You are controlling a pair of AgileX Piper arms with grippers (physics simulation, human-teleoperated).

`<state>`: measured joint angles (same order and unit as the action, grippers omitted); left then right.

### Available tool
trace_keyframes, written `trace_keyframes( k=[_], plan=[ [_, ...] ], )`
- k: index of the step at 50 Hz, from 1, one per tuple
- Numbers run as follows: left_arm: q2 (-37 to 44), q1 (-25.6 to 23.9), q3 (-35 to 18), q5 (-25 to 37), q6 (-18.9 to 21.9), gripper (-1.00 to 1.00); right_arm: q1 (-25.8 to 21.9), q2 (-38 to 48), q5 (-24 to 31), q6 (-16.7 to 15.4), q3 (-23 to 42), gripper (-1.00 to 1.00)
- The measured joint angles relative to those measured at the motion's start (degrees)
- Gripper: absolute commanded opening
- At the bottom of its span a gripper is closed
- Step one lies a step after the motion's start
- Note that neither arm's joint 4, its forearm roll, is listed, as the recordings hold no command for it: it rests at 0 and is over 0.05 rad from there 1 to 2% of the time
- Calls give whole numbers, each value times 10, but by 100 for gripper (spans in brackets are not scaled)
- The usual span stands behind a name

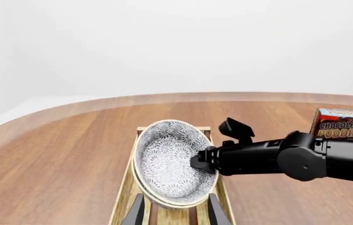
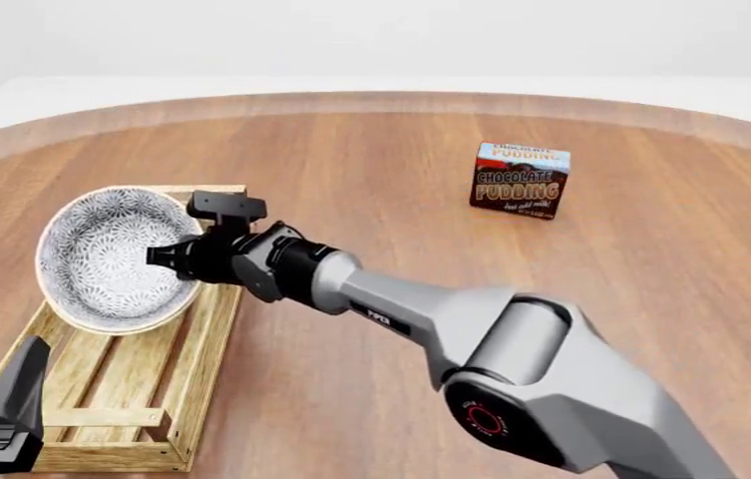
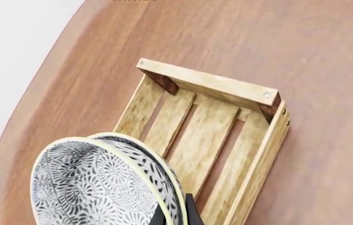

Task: Stack the left bowl on the right bowl and place them in the tray.

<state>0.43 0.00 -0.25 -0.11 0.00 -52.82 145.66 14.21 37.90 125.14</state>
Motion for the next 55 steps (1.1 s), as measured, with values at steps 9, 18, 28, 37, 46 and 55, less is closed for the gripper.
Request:
trace_keyframes(
  k=[9, 18, 28, 37, 46, 55],
  plan=[
    [0, 0, 0, 0, 0, 100, -4, 2, 0, -6, 23, 100],
    [0, 0, 0, 0, 0, 100, 6, -7, 7, -10, 21, 100],
    [0, 0, 0, 0, 0, 100, 14, -55, 4, -31, -15, 100],
    [0, 0, 0, 0, 0, 100, 17, -134, -27, -53, -94, 100],
    [0, 0, 0, 0, 0, 100, 28, -223, -74, -68, -192, 100],
    [0, 0, 0, 0, 0, 100, 60, -307, -145, -75, -308, 100]
  ],
)
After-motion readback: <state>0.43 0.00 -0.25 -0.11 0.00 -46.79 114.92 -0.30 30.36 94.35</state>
